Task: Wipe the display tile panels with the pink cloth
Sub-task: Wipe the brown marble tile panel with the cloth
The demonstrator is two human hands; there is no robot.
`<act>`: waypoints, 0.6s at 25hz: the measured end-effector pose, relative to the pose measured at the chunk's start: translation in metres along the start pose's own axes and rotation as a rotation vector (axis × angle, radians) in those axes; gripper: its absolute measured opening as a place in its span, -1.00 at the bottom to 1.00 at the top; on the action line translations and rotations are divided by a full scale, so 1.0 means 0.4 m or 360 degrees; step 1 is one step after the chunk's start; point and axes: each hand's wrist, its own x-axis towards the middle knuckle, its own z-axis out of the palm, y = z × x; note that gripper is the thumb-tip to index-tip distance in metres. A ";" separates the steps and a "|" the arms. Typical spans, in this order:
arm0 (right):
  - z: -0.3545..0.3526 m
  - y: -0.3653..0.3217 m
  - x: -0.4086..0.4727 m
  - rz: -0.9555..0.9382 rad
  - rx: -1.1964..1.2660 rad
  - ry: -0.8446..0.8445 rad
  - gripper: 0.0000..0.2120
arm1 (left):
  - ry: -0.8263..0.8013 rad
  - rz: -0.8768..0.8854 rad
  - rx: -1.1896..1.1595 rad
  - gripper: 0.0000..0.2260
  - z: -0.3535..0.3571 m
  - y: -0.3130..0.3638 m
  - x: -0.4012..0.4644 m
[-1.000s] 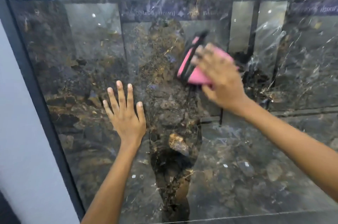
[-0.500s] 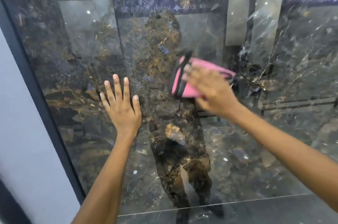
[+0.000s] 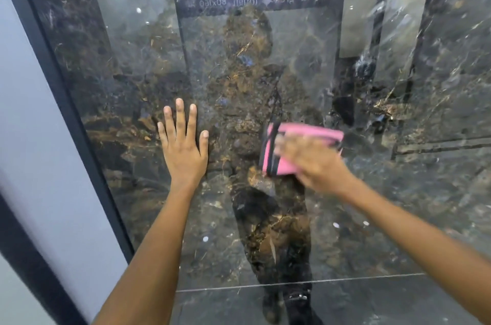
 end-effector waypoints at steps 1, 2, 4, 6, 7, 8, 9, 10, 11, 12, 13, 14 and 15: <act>-0.039 0.058 0.049 0.0245 -0.0102 0.0164 -0.34 | -0.0022 0.0008 0.0011 -0.51 -0.003 -0.005 -0.001; -0.059 0.099 0.079 0.0511 -0.0154 0.0315 -0.34 | -0.0048 0.0010 0.0023 -0.51 -0.004 -0.010 -0.010; -0.040 0.080 0.074 0.0943 -0.0151 0.0544 -0.27 | -0.0068 0.0006 0.0040 -0.52 -0.003 -0.021 -0.035; 0.055 -0.032 -0.043 0.0760 -0.0197 0.0398 -0.18 | -0.0057 0.0000 0.0054 -0.52 -0.004 -0.025 -0.046; 0.098 -0.097 -0.120 0.0429 -0.0222 0.0181 -0.15 | -0.0050 -0.0018 0.0050 -0.52 -0.004 -0.019 -0.045; 0.120 -0.145 -0.188 0.0068 -0.0246 -0.0100 -0.13 | -0.0054 -0.0055 0.0028 -0.52 -0.006 -0.007 -0.045; 0.124 -0.163 -0.226 -0.0199 -0.0228 -0.0310 -0.14 | -0.0070 -0.0111 -0.0016 -0.52 -0.009 0.007 -0.054; 0.114 -0.152 -0.232 -0.0342 -0.0157 -0.0362 -0.21 | -0.0095 -0.0163 -0.0065 -0.52 -0.008 0.023 -0.081; 0.097 -0.132 -0.204 -0.0332 -0.0055 -0.0258 -0.30 | -0.0133 -0.0195 -0.0099 -0.51 -0.003 0.035 -0.129; 0.075 -0.107 -0.153 -0.0152 0.0100 -0.0055 -0.39 | -0.0184 -0.0208 -0.0111 -0.51 0.005 0.043 -0.193; 0.046 -0.072 -0.084 0.0118 0.0221 0.0198 -0.45 | -0.0239 -0.0208 -0.0095 -0.50 0.012 0.047 -0.262; 0.022 -0.042 -0.009 0.0402 0.0276 0.0426 -0.46 | -0.0286 -0.0205 -0.0063 -0.51 0.023 0.043 -0.321; 0.019 -0.031 0.055 0.0625 0.0282 0.0557 -0.46 | -0.0320 -0.0213 -0.0043 -0.51 0.036 0.034 -0.366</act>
